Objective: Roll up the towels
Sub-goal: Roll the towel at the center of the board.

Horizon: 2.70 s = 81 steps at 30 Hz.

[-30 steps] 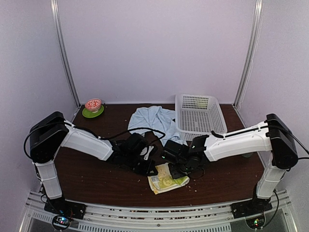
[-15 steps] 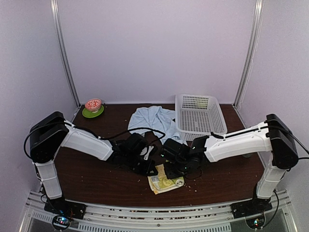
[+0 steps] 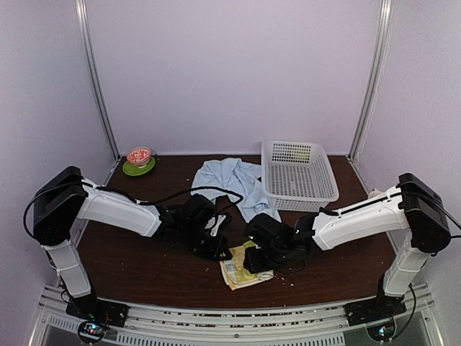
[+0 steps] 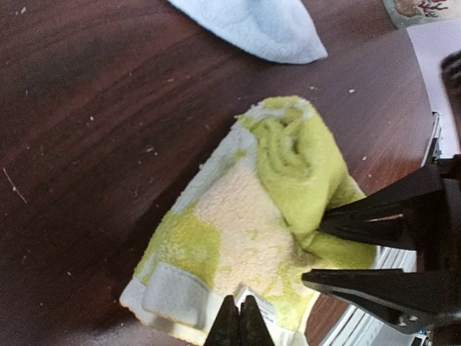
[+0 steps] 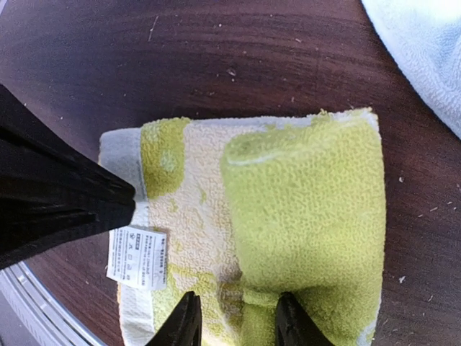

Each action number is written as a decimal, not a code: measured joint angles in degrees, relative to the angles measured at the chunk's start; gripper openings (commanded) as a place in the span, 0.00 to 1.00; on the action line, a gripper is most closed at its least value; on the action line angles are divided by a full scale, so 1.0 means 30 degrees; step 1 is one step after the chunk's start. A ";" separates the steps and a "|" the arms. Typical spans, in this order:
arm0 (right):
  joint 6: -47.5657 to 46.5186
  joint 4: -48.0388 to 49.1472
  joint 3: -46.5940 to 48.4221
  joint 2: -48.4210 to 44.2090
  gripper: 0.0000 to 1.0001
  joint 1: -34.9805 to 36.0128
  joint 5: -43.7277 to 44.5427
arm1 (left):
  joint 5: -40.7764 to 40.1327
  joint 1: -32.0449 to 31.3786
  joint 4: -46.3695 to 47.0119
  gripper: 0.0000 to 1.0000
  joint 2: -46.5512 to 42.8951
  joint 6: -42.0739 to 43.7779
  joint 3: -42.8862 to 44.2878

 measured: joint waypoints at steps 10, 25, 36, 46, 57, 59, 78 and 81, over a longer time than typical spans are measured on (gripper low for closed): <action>-0.0015 0.2652 -0.1792 -0.0656 0.38 0.0000 -0.0546 | 0.0510 0.0058 0.0007 0.00 -0.0816 -0.0087 0.1464; -0.0036 0.3031 -0.1953 -0.0692 0.38 0.0000 -0.0627 | 0.2098 0.0058 0.1537 0.00 0.2047 -0.0889 0.3279; 0.0029 0.2900 -0.1945 -0.0809 0.48 -0.0138 -0.0780 | 0.2761 0.0204 0.1872 0.00 0.4488 -0.1188 0.4590; -0.1654 0.0189 -0.1938 -0.3271 0.41 0.0022 -0.0452 | 0.2820 0.0423 0.1967 0.00 0.4685 -0.1406 0.4656; -0.2288 -0.1231 -0.2288 -0.3351 0.08 0.0437 0.0102 | 0.2827 0.0452 0.2040 0.00 0.4823 -0.1413 0.4656; -0.2273 -0.1341 -0.2288 -0.2790 0.07 0.0721 0.0109 | 0.2834 0.0452 0.2040 0.00 0.4823 -0.1413 0.4656; -0.1676 -0.1596 -0.3002 -0.6054 0.50 -0.0678 0.0291 | 0.2834 0.0452 0.3031 0.00 0.4823 -0.1406 0.3985; -0.1290 -0.0051 -0.4284 -0.6849 0.54 -0.1967 -0.0262 | 0.2834 0.0452 0.3060 0.00 0.4823 -0.1406 0.3971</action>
